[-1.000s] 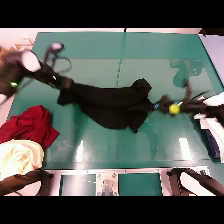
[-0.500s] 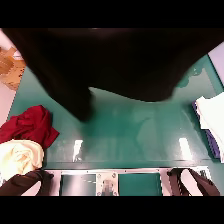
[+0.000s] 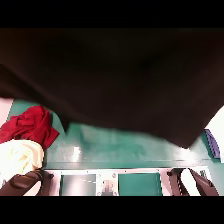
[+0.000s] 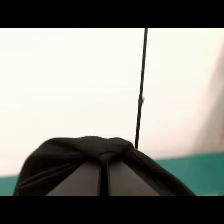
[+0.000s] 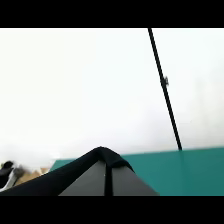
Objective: Fold the shirts.
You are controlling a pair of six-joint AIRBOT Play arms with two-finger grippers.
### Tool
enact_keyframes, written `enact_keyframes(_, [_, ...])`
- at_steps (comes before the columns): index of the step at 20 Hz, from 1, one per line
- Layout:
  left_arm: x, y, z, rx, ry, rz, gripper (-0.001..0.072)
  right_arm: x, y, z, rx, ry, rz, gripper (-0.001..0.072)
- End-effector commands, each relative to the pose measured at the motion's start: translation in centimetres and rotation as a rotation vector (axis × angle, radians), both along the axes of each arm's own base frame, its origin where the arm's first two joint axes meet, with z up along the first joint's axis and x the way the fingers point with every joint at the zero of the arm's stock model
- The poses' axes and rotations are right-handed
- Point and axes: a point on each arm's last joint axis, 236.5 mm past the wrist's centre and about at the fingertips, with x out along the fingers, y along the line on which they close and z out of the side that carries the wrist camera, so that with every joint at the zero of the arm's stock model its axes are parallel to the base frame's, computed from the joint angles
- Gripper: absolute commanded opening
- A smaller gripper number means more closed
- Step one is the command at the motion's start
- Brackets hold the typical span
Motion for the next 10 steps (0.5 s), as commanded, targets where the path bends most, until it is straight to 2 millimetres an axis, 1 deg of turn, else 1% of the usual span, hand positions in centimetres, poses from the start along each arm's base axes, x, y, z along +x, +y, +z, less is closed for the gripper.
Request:
enact_keyframes(1, [6.9,-1.2,-7.3,0.062,0.215,0.011,0.0021,5.0,-3.3,-7.9,0.086,0.181,0.002,0.0014])
enact_keyframes(2, [9.7,-1.8,-10.5,0.081,0.299,0.011,0.0021,6.8,-4.7,-11.4,0.124,0.244,-0.006,0.0014])
enact_keyframes(3, [12.8,-2.5,-14.2,0.100,0.390,0.009,0.0021,8.7,-5.9,-15.3,0.166,0.305,-0.008,0.0014])
enact_keyframes(5, [18.8,-4.1,-21.7,0.127,0.541,0.000,0.0021,12.4,-7.4,-24.6,0.248,0.438,-0.017,0.0014])
enact_keyframes(7, [24.4,-6.0,-29.4,0.124,0.664,-0.025,0.0021,15.5,-7.9,-33.6,0.286,0.559,-0.042,0.0014])
enact_keyframes(9, [29.3,-7.8,-37.1,0.125,0.763,-0.052,0.0021,18.8,-8.0,-41.1,0.291,0.664,-0.065,0.0014])
enact_keyframes(10, [31.3,-8.6,-40.8,0.122,0.802,-0.063,0.0021,20.5,-8.0,-43.9,0.306,0.703,-0.067,0.0014])
